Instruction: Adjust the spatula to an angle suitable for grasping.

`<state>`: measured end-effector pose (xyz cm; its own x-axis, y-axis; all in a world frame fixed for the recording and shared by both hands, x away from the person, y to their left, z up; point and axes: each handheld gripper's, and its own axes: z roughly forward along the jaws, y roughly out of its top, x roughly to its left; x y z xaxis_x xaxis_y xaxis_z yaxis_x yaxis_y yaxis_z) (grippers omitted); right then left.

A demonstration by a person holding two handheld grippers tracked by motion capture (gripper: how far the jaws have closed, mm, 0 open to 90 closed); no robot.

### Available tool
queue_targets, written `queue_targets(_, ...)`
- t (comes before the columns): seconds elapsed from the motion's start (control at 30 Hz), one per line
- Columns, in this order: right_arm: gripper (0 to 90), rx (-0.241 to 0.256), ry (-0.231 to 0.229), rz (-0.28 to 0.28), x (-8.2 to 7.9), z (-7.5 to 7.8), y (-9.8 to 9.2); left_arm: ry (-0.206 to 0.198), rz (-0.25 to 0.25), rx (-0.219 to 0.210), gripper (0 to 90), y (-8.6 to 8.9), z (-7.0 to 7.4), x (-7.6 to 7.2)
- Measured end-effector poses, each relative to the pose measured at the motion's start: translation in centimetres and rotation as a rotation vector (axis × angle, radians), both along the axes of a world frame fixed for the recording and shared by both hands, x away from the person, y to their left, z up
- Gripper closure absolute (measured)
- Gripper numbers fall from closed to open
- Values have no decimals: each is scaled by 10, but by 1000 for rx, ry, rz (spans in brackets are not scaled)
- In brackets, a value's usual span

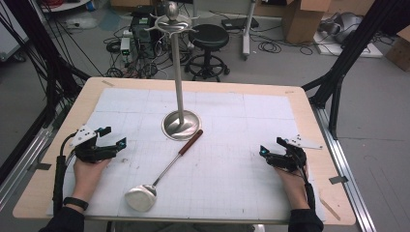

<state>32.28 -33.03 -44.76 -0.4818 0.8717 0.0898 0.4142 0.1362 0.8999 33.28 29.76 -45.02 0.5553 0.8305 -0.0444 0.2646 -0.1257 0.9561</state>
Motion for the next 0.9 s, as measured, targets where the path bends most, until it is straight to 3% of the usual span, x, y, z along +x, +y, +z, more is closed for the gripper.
queue_targets(0.6, 168, -3, 0, 1, 1, 0, 0, -1, -2, 3, 192, 0, 0, 0)
queue_targets(0.9, 168, -18, -4, 3, 0, 0, 1, -10, -11, 31, 184, -3, 0, -1)
